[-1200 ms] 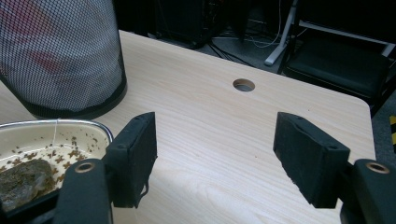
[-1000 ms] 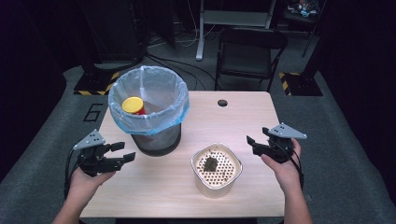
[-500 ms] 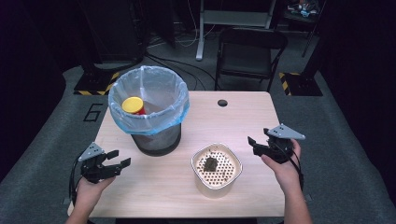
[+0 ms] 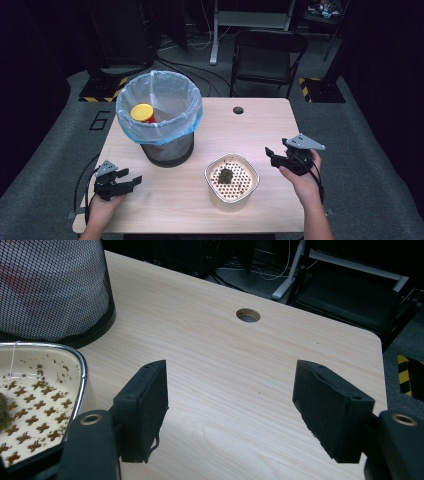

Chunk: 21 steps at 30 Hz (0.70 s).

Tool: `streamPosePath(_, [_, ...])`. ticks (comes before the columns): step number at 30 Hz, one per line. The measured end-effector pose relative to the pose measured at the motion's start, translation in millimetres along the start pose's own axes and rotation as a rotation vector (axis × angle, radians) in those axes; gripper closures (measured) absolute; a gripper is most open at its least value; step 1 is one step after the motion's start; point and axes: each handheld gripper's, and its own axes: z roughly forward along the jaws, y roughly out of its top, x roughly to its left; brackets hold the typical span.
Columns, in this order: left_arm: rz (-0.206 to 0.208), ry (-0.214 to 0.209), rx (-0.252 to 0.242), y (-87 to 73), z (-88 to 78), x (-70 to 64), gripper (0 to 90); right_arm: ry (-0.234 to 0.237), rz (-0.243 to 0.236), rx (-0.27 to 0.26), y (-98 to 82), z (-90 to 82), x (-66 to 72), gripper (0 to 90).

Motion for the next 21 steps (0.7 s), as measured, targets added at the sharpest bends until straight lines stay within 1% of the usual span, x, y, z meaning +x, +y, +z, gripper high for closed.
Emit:
streamPosePath(1, [0.007,0.003,0.003,-1.7,1.3,2.8,28.7,0.000,-0.004,0.000,-1.4,1.5,-0.3,29.9])
streamPosePath(3, [0.005,0.002,0.005,-2.9,2.0,3.8,28.4,-0.001,-0.003,-0.001,-2.3,2.7,-0.2,29.9])
streamPosePath(4, [0.014,0.008,0.012,-4.2,2.7,5.9,28.3,-0.002,-0.001,0.004,-3.3,3.5,-0.2,29.9])
streamPosePath(5, [0.006,0.015,0.022,-6.0,4.2,7.4,28.3,-0.009,-0.004,0.014,-5.3,6.1,-0.6,29.9])
streamPosePath(7, [0.009,0.021,0.029,-7.0,4.9,8.2,28.2,-0.010,-0.011,0.019,-6.2,7.4,-1.1,29.9])
streamPosePath(8, [0.016,0.030,0.031,-7.7,5.9,9.3,27.9,-0.014,-0.004,0.027,-8.0,9.7,-0.6,29.9])
streamPosePath(9, [0.029,0.041,0.044,-8.1,5.9,10.6,27.9,-0.014,-0.004,0.027,-8.0,9.7,-0.6,29.9])
streamPosePath(10, [0.029,0.052,0.051,-9.0,6.7,11.6,27.3,-0.015,-0.007,0.030,-8.5,10.7,-0.8,29.9])
streamPosePath(13, [0.034,0.091,0.039,-11.0,8.5,16.3,24.8,-0.022,-0.010,0.036,-9.9,12.6,-0.7,29.9])
streamPosePath(14, [0.022,0.094,0.038,-11.7,8.5,17.6,23.9,-0.024,-0.012,0.037,-10.3,12.9,-0.7,29.9])
streamPosePath(15, [0.017,0.097,0.050,-11.9,7.6,18.9,23.2,-0.024,-0.016,0.037,-10.6,13.4,-0.9,29.9])
streamPosePath(16, [0.020,0.120,0.038,-13.6,8.0,21.3,22.0,-0.022,-0.015,0.043,-11.7,13.9,-1.5,29.9])
streamPosePath(18, [0.025,0.125,0.036,-14.3,7.9,22.6,21.3,-0.027,-0.012,0.042,-12.4,14.7,-1.6,29.9])
streamPosePath(19, [0.009,0.129,0.034,-14.9,8.2,22.5,20.8,-0.029,-0.014,0.043,-13.2,15.3,-2.2,29.9])
streamPosePath(21, [0.005,0.143,0.035,-15.8,9.0,23.8,19.1,-0.035,-0.007,0.048,-15.5,16.4,-3.8,29.9])
